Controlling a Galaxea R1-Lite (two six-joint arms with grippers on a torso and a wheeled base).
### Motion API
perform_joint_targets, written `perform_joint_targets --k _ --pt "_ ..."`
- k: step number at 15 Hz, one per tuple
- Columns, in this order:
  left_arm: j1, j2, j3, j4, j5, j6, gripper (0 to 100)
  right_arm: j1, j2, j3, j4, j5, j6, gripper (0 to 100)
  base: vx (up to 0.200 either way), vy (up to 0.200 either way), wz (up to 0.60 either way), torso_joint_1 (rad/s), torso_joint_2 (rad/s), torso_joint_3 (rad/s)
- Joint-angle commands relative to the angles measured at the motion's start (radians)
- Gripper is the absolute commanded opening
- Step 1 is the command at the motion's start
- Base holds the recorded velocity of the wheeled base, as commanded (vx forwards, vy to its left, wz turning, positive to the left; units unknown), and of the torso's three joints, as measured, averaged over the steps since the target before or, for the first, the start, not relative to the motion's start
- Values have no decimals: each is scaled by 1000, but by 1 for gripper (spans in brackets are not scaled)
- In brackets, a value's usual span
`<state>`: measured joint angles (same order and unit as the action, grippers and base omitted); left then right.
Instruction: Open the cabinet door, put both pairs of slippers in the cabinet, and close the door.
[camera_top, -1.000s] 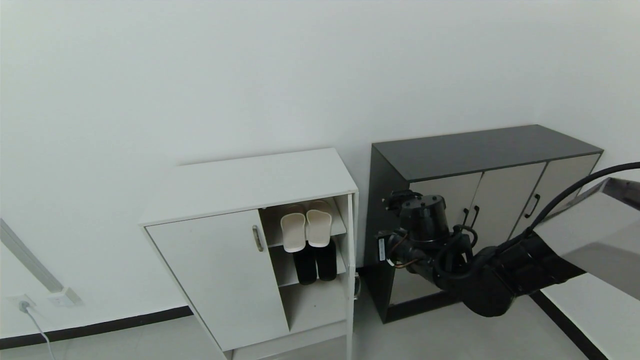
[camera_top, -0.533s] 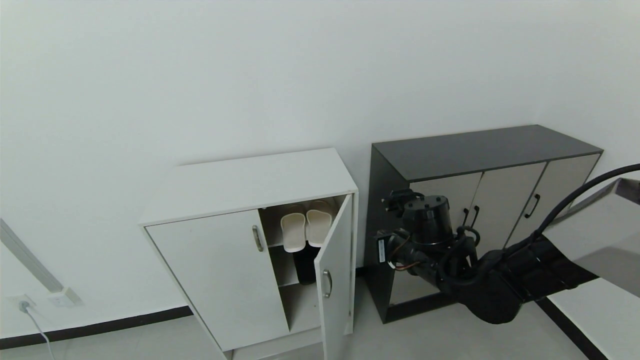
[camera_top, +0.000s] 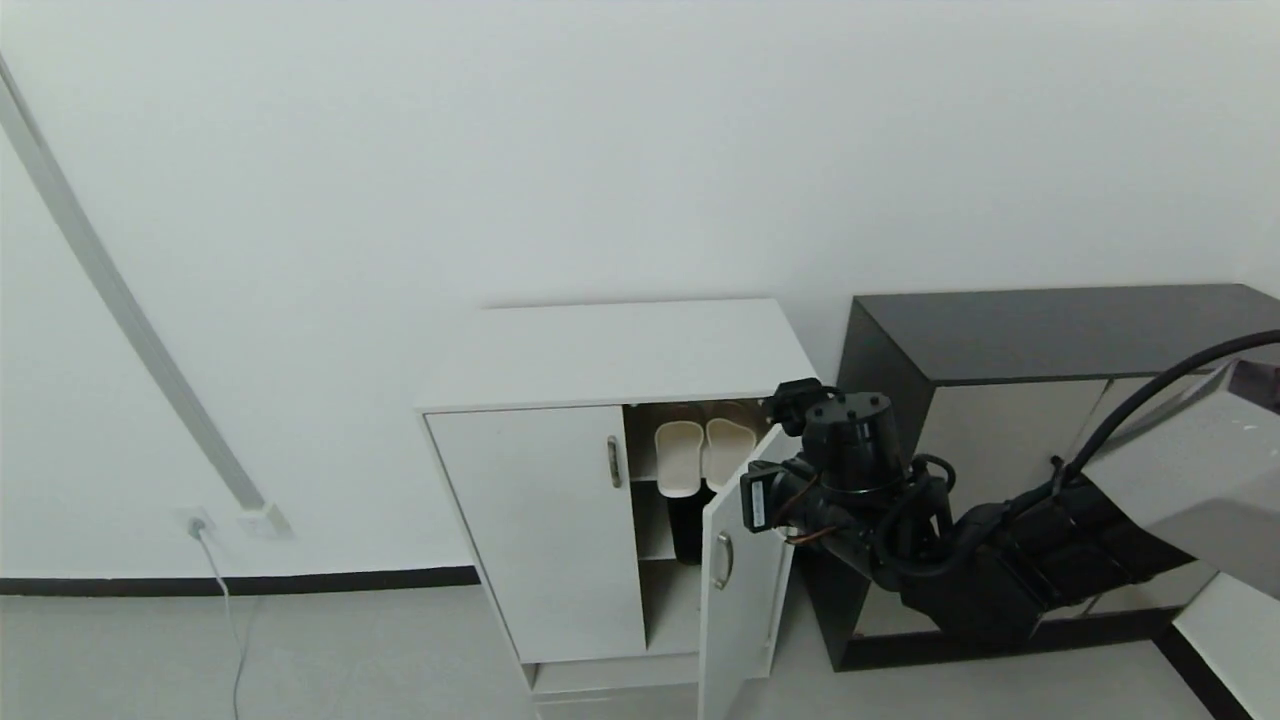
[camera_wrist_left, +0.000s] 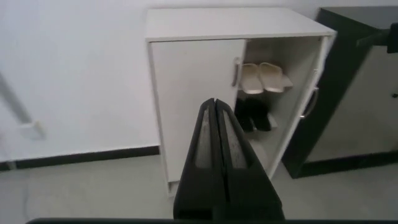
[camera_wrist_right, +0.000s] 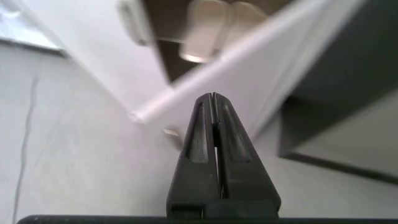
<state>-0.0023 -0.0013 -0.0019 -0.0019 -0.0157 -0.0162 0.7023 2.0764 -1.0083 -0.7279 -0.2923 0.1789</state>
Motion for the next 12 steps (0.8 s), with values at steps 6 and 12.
perform_joint_targets --k 6,12 --pt "-1 1 0 2 -1 -1 0 -6 -13 93 -48 5 -29 0 0 0 0 0 0 0" --pt "-1 1 0 2 -3 -1 0 -7 -9 370 -308 79 -68 0 167 0 0 -2 -1 4"
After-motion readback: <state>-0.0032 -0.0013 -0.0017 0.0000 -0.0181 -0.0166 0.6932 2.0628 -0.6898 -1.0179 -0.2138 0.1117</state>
